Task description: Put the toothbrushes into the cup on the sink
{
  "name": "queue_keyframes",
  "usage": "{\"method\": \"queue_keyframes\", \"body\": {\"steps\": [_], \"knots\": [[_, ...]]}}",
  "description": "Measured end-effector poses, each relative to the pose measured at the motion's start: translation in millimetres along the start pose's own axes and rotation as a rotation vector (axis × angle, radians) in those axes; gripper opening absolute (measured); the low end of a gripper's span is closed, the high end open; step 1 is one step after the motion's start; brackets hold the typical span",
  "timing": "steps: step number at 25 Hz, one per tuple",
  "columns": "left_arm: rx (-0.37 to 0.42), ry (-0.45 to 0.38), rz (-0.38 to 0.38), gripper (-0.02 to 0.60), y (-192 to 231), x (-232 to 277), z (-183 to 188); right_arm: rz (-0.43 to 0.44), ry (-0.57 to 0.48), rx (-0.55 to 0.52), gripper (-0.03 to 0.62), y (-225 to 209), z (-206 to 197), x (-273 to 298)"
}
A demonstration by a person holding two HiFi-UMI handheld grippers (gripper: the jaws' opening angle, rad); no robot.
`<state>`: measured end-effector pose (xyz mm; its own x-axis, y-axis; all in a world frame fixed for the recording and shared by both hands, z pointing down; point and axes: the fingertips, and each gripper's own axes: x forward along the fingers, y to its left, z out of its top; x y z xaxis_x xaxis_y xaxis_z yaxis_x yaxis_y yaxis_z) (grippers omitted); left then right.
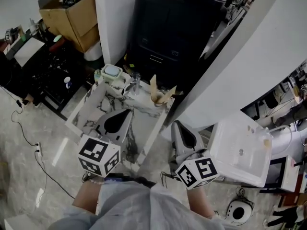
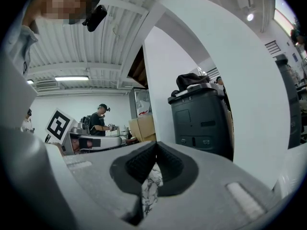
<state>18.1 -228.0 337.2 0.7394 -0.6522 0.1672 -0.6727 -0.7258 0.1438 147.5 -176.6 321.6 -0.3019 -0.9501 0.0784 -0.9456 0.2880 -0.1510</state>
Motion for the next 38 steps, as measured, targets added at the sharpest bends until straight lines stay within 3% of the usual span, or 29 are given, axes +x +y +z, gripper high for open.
{"method": "queue_keyframes", "body": {"steps": [10,27,38], "knots": [[-0.019,-0.001,-0.03,0.005,-7.5,-15.1,-2.1,0.008,-0.002,-0.006,-0.002,6.5,2.7,3.5],[-0.026,-0.03,0.02,0.005,17.9,-27.6,8.7,-0.003,0.009,-0.017,-0.002,13.6,-1.1,5.1],[-0.014,-0.046,0.024,0.005,24.6,-32.1,20.3,0.033,0.03,-0.02,-0.002,29.6,-5.5,13.6]]}}
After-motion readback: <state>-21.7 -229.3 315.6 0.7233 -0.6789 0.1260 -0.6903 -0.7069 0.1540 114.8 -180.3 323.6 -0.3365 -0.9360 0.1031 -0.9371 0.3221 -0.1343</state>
